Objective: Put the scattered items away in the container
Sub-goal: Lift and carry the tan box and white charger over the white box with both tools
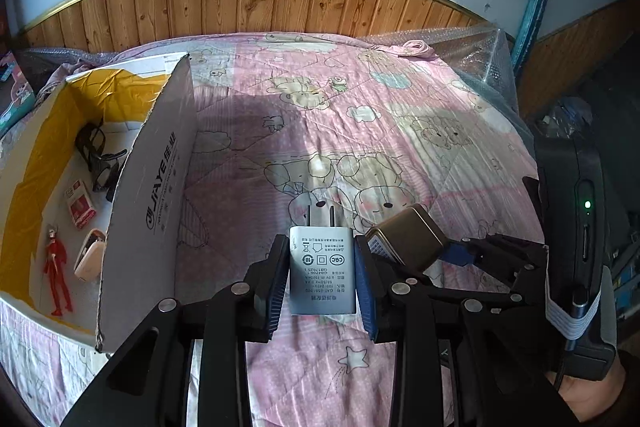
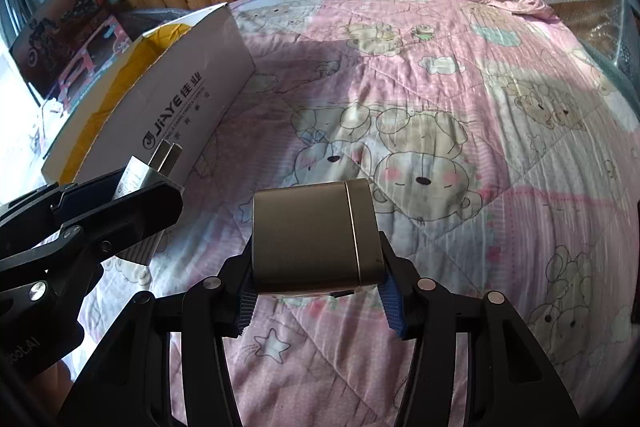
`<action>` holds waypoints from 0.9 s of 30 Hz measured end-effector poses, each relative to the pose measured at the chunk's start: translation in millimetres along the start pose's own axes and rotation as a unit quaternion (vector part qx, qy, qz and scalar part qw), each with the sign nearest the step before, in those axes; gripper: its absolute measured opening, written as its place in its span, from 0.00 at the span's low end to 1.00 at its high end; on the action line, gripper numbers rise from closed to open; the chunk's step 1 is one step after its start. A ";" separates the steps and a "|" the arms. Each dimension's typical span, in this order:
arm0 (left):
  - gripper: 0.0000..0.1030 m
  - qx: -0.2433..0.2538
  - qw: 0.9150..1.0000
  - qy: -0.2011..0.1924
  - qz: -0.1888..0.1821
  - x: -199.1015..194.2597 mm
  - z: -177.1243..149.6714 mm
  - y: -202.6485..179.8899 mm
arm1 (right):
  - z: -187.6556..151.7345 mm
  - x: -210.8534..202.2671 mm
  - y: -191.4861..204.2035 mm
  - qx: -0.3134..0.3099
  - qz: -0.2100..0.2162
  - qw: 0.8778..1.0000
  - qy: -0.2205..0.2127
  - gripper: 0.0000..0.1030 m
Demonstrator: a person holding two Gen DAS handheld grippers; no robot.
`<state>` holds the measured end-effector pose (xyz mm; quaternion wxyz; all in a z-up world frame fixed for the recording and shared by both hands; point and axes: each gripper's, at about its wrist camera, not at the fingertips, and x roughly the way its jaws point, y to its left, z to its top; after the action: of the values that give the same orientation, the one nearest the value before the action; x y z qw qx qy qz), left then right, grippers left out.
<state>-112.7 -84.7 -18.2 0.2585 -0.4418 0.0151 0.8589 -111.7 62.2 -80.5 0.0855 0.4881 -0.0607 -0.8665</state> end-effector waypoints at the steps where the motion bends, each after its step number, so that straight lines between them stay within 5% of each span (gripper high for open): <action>1: 0.32 0.001 1.000 0.000 0.000 -3.3 -4.1 0.6 | -4.3 -1.9 4.0 -0.001 0.001 1.000 0.000 0.53; 27: 0.32 0.010 1.000 -0.009 0.021 -74.2 -73.8 37.3 | -62.0 -33.5 92.6 -0.066 0.036 0.997 0.001 0.53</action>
<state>-39.0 -167.8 -13.8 0.2449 -0.4311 0.0304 0.8679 -33.3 -22.7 -67.1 0.1491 0.4798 -0.0206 -0.8644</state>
